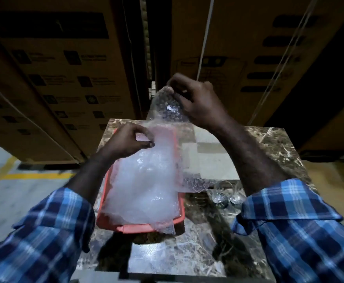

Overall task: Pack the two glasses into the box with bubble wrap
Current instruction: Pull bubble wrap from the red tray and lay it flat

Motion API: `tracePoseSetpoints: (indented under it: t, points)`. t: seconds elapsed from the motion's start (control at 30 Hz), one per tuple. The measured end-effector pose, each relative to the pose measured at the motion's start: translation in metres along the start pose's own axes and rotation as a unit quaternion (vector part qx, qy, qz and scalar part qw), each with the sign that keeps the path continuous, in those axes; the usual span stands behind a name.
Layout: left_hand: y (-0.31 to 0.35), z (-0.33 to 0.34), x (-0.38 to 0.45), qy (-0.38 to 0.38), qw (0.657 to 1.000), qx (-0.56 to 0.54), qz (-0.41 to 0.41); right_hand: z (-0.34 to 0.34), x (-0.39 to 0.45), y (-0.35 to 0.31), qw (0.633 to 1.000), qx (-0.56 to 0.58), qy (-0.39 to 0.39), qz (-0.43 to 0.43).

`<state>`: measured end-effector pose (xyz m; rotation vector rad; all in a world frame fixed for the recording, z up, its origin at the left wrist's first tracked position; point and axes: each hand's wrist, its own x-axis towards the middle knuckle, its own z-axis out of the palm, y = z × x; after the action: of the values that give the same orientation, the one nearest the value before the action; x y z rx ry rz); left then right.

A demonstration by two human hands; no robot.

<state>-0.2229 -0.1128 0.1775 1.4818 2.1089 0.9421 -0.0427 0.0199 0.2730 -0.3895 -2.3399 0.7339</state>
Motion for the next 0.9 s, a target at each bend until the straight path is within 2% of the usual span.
tracePoseSetpoints:
  t: [0.1, 0.23, 0.43, 0.63, 0.77, 0.9]
  points:
    - [0.011, 0.028, 0.011, -0.019, 0.999, -0.042, 0.027, -0.041, -0.013, 0.011, 0.997, -0.054, 0.058, 0.008]
    - [0.045, 0.068, 0.023, 0.033, 0.997, -0.032, 0.066, -0.102, -0.038, 0.020, 0.991, -0.090, 0.100, 0.021]
    - [0.136, 0.138, 0.043, 0.095, 0.984, -0.015, 0.152, -0.192, -0.092, 0.042, 0.980, -0.072, 0.184, 0.030]
    - [0.211, 0.228, 0.060, 0.069, 0.991, 0.017, 0.111, -0.259, -0.163, 0.084, 0.964, -0.123, 0.232, 0.050]
    - [0.248, 0.270, 0.069, 0.066, 0.996, -0.002, 0.060, -0.286, -0.199, 0.109, 0.942, -0.181, 0.283, 0.018]
    - [0.270, 0.291, 0.076, 0.085, 0.996, -0.016, 0.033, -0.307, -0.218, 0.125, 0.927, -0.245, 0.282, -0.025]
